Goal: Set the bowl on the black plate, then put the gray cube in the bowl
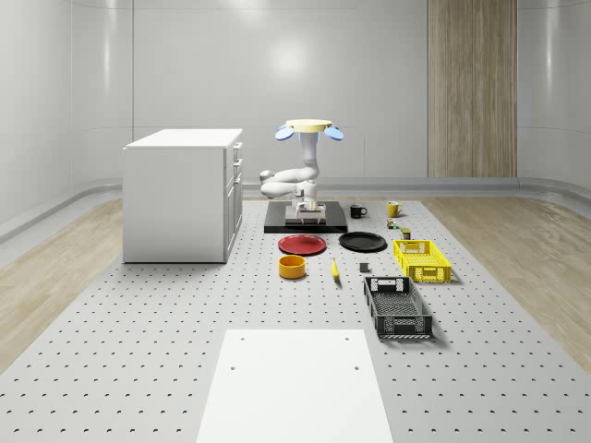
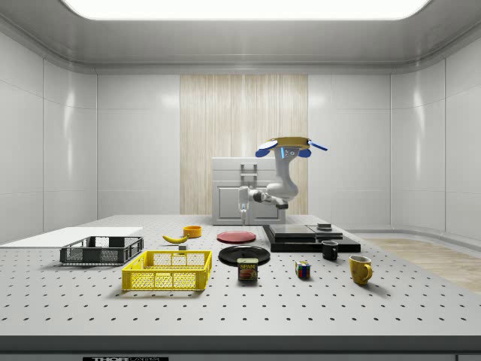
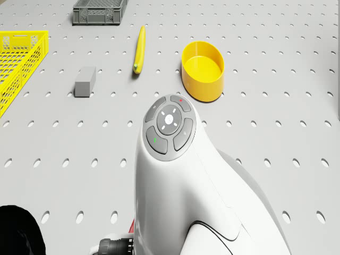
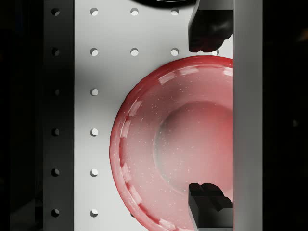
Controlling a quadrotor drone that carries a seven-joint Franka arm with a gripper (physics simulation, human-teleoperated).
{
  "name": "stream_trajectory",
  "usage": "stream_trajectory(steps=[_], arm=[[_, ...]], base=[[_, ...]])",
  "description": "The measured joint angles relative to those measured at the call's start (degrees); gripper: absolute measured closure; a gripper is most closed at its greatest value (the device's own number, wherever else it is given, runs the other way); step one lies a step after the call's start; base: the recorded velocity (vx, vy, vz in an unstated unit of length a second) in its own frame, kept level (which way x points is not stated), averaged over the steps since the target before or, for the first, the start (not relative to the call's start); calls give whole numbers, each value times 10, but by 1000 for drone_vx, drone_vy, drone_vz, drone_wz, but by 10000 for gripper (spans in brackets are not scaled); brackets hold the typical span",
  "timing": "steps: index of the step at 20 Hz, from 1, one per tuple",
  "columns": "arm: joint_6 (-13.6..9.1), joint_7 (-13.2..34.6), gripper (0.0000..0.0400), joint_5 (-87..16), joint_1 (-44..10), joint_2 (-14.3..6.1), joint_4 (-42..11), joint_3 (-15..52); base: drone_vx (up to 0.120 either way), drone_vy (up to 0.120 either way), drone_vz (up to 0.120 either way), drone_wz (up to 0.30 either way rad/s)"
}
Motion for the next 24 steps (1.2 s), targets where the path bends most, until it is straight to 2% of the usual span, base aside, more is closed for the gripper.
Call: stream_trajectory(steps=[16,19,24], arm=[[27,7,0,13,-7,-29,2,6],[32,8,0,15,-9,-34,2,7],[39,9,0,19,-11,-42,2,9]], base=[[120,0,-7,0],[120,-107,0,0],[120,-8,0,0]])
